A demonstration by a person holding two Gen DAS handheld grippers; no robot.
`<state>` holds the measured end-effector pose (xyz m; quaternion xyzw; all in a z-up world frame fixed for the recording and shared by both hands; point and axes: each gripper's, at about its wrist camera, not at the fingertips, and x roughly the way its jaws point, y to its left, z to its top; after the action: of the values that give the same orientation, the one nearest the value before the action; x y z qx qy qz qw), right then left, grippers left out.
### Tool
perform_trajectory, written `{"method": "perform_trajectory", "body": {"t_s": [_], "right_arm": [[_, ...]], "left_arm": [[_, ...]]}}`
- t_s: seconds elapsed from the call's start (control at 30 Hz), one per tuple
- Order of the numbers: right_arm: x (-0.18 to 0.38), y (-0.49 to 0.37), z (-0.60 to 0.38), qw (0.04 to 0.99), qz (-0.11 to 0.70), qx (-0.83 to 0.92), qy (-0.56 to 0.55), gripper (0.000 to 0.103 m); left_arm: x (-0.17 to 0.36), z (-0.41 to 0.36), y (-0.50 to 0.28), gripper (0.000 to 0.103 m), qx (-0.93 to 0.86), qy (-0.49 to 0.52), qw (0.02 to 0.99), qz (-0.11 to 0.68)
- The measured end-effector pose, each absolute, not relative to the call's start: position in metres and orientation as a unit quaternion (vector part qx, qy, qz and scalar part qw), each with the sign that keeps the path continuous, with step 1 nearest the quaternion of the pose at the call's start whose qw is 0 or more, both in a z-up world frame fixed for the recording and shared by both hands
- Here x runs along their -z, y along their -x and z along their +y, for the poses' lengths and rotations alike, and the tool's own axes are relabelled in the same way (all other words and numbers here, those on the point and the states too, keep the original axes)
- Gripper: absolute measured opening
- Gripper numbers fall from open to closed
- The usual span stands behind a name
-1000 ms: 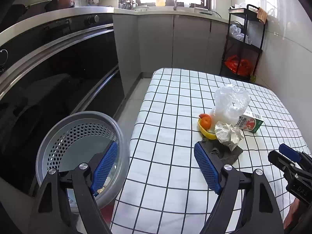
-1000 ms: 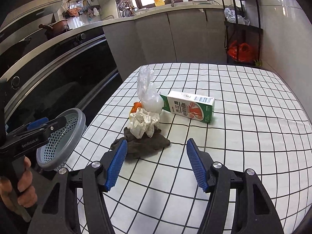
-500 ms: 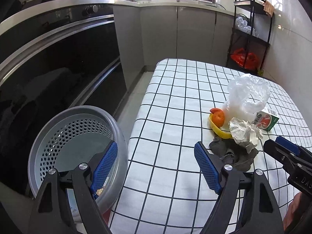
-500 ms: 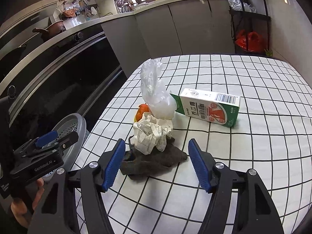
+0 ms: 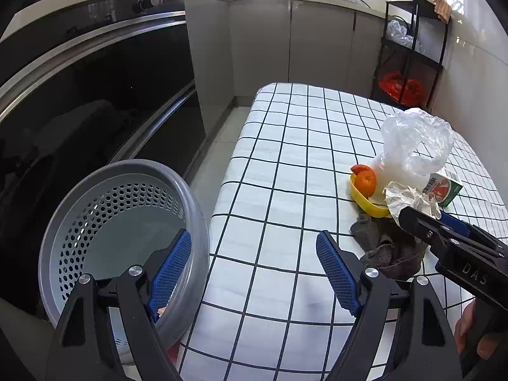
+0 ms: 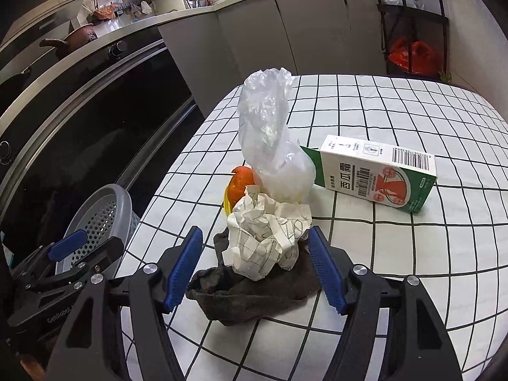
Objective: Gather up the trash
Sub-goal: 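Grasp the crumpled white paper with the right tool while the left tool grasps the dark grey cloth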
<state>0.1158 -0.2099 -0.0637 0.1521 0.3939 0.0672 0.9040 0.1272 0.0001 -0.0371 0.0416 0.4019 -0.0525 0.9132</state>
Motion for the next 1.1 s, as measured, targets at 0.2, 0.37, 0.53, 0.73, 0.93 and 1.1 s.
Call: {"method": "perform_trajectory", "body": {"t_s": [0.2,0.37,0.53,0.73,0.93,1.1], "right_arm": [[0.063,-0.118,-0.204,0.907,0.392,-0.068,-0.138,0.042],[0.061,-0.112,-0.207,0.909,0.389,-0.069,-0.133,0.031],[0.052,-0.090,-0.218,0.915,0.377,-0.066,-0.128,0.030],[0.037,-0.052,-0.253,0.924,0.353,-0.040,-0.145,0.030],[0.036,-0.031,-0.291,0.921,0.353,-0.007,-0.165,0.030],[0.040,-0.022,-0.317,0.915,0.355,0.005,-0.189,0.030]], "left_arm": [[0.036,-0.004,-0.124,0.079,0.060,-0.045,0.913,0.401],[0.039,-0.009,-0.122,0.079,0.069,-0.046,0.911,0.405],[0.040,-0.018,-0.118,0.081,0.084,-0.046,0.909,0.406],[0.043,-0.039,-0.112,0.082,0.110,-0.048,0.904,0.410],[0.050,-0.070,-0.105,0.085,0.139,-0.055,0.897,0.415],[0.058,-0.094,-0.105,0.091,0.159,-0.057,0.890,0.423]]}}
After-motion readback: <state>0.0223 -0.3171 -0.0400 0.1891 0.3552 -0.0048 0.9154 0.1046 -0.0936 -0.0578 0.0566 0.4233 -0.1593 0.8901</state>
